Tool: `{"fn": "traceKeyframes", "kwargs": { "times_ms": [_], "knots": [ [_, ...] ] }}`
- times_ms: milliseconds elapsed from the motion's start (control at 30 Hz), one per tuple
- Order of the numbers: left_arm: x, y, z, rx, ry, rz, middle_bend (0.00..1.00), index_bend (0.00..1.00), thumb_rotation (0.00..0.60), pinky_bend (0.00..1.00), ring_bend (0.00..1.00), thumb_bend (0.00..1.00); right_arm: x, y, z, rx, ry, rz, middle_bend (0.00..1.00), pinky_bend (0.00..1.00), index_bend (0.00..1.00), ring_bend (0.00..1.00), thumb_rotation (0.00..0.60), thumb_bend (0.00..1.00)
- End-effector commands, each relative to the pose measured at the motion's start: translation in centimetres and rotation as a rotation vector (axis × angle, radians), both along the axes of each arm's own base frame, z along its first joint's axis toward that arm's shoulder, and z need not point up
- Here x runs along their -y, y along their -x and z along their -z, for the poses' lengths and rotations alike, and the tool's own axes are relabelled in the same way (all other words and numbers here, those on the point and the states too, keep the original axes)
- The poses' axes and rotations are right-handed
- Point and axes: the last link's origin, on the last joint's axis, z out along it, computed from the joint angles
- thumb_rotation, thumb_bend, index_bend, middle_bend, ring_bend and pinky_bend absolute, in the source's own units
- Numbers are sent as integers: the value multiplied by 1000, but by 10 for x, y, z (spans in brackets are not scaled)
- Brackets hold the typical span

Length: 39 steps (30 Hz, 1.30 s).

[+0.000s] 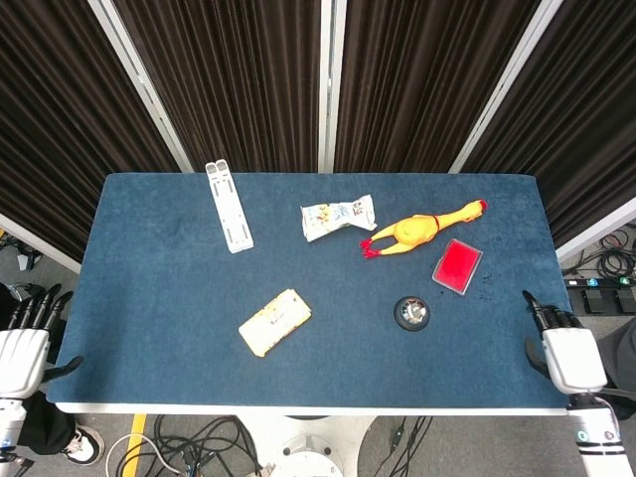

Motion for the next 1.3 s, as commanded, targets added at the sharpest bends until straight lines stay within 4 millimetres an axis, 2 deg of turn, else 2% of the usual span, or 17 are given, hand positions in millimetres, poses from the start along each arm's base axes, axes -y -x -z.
{"fn": "traceKeyframes", "kwargs": {
  "times_ms": [33,67,100,233,367,400,433,467,533,600,700,900,1300],
  "knots": [
    [0,0,1,0,5,-3,0,84,600,117,0,112,8,-4,13,-26,-39,-26,692,713,0,675,600,879],
    [0,0,1,0,7,-3,0,84,600,117,0,112,11,-6,18,-34,-54,-35,726,754,20,709,600,959],
    [0,-1,1,0,7,-3,0,84,600,117,0,112,14,-8,22,-37,-66,-43,755,783,55,736,600,996],
    [-1,0,0,5,5,-7,0,84,600,117,0,112,21,-18,39,-46,-97,-83,829,814,214,795,600,1000],
    [0,3,-1,9,3,-14,0,84,600,117,0,112,28,-23,56,-62,-142,-103,883,830,598,835,600,1000],
    [0,4,-1,10,3,-15,0,84,600,117,0,112,30,-24,60,-68,-155,-106,886,832,661,837,600,1000],
    [0,5,-1,11,2,-17,0,84,600,117,0,112,32,-26,66,-78,-171,-112,887,832,675,837,600,1000],
    [0,5,-1,11,1,-18,0,84,600,118,0,112,34,-27,70,-84,-181,-117,890,832,642,838,600,1000],
    [0,7,-1,12,1,-21,0,84,600,118,0,112,37,-30,79,-96,-204,-128,899,832,463,844,600,1000],
    [0,8,-1,14,2,-26,0,84,600,118,0,112,39,-33,89,-112,-234,-134,905,832,244,850,600,1000],
    [1,10,-1,17,2,-31,0,84,600,118,0,112,41,-35,103,-136,-280,-115,908,834,28,854,600,1000],
    [2,15,-5,23,-6,-43,0,84,600,118,0,112,38,-37,122,-135,-326,-77,912,836,0,858,600,1000],
    [1,17,-4,29,-5,-35,0,84,600,118,0,112,36,-47,125,-115,-306,-95,912,836,0,858,600,1000]
  ]
}}
